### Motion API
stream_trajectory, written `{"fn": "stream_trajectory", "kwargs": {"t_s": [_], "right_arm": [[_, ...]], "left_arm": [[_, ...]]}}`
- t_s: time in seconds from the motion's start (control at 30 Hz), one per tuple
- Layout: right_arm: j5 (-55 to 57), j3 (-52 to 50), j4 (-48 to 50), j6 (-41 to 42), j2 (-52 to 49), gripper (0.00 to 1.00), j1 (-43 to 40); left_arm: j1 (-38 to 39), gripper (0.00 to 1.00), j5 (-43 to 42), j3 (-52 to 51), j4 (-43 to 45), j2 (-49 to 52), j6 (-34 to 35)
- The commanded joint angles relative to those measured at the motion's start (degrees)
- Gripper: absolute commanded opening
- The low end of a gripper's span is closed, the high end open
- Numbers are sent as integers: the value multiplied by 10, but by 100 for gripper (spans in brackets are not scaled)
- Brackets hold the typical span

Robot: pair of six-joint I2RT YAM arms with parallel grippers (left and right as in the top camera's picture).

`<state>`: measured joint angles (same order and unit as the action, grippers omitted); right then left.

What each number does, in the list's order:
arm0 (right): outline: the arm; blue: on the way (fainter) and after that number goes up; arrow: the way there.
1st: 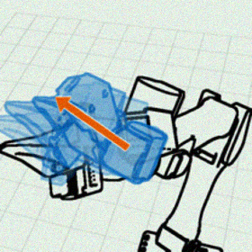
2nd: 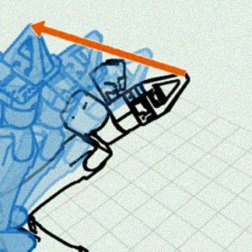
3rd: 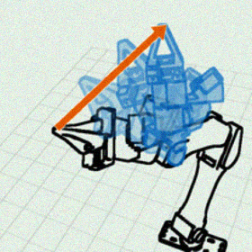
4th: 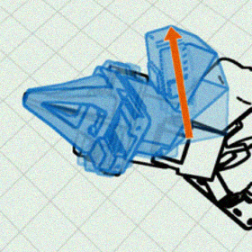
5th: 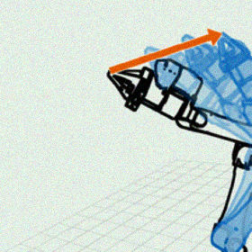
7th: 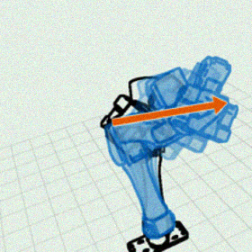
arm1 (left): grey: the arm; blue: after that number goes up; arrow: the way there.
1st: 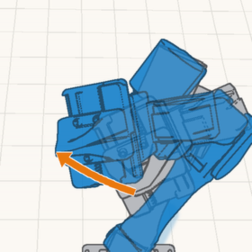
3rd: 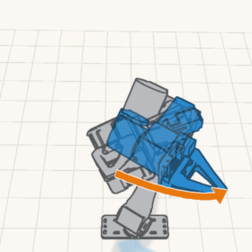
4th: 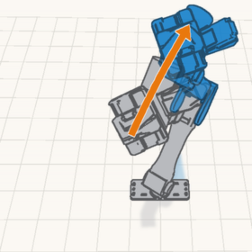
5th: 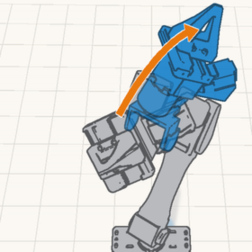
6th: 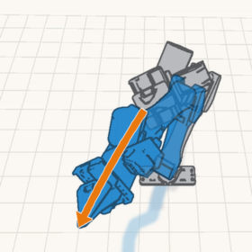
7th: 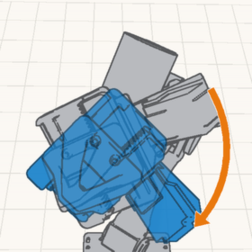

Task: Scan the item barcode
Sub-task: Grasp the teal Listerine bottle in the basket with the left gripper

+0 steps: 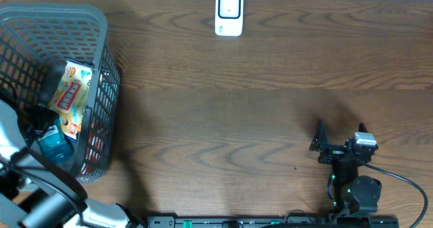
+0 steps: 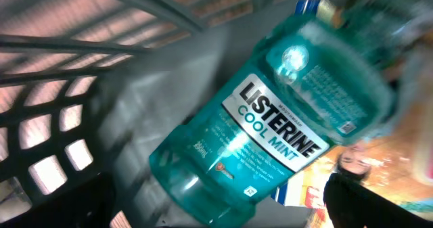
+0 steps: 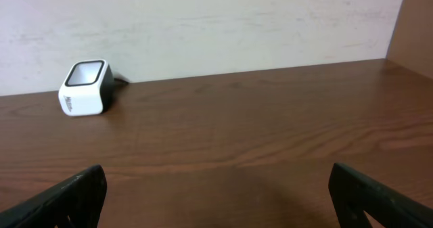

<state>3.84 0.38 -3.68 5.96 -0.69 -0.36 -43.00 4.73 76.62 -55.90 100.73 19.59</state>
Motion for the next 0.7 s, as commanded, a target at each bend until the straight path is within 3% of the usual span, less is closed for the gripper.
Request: {"fn": "stream_trajectory", "kwargs": {"t_s": [0.0,0.13,0.4,0.57,0.67], "right_arm": [[1,-1,-2,9,2,99,-1],[1,-1,-2,8,2,99,-1],[1,-1,-2,8,2,99,-1],[1,-1,-2,8,2,99,-1],[1,-1,-2,8,2,99,-1]], "left_arm": [[-3,98,-8,-1,9,39,-32],[-3,98,-68,-1,30,82,-78],[-3,98,-71,-5,33,139,-80],[-2,57,-71,-5,23,142,-80],[-3,51,-71,-4,20,142,-80]]}}
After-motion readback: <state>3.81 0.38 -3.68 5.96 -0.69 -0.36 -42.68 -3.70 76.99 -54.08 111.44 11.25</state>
